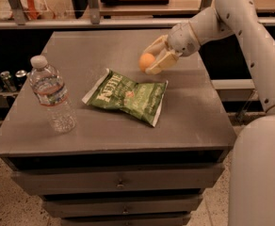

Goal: Move orange near green jalapeno chip bag

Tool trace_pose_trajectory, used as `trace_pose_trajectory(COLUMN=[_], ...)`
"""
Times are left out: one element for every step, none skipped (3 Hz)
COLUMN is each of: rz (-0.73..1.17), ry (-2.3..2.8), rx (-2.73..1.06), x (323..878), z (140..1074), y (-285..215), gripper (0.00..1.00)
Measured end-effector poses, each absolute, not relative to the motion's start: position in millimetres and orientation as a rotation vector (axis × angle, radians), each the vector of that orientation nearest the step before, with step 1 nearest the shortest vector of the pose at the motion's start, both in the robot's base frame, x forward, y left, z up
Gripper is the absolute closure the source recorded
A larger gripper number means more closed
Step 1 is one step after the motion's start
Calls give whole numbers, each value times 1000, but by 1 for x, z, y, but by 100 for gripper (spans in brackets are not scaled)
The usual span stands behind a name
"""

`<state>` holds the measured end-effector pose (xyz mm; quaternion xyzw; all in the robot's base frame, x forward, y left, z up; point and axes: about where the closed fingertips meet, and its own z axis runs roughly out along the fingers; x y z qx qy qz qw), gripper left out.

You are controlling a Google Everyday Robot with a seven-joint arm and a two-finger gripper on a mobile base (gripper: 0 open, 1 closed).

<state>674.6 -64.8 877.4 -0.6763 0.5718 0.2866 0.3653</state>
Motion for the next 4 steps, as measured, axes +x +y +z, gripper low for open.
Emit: trace_pose_trajectory(rz=[764, 773, 777, 773], ry=[1449, 1424, 1402, 1387], rx=[-1809, -1850, -1880, -1899], x=[665, 661, 659, 660], z=[868, 865, 864, 865], y=[-63, -60, -55, -52], gripper=[100, 100, 83, 61])
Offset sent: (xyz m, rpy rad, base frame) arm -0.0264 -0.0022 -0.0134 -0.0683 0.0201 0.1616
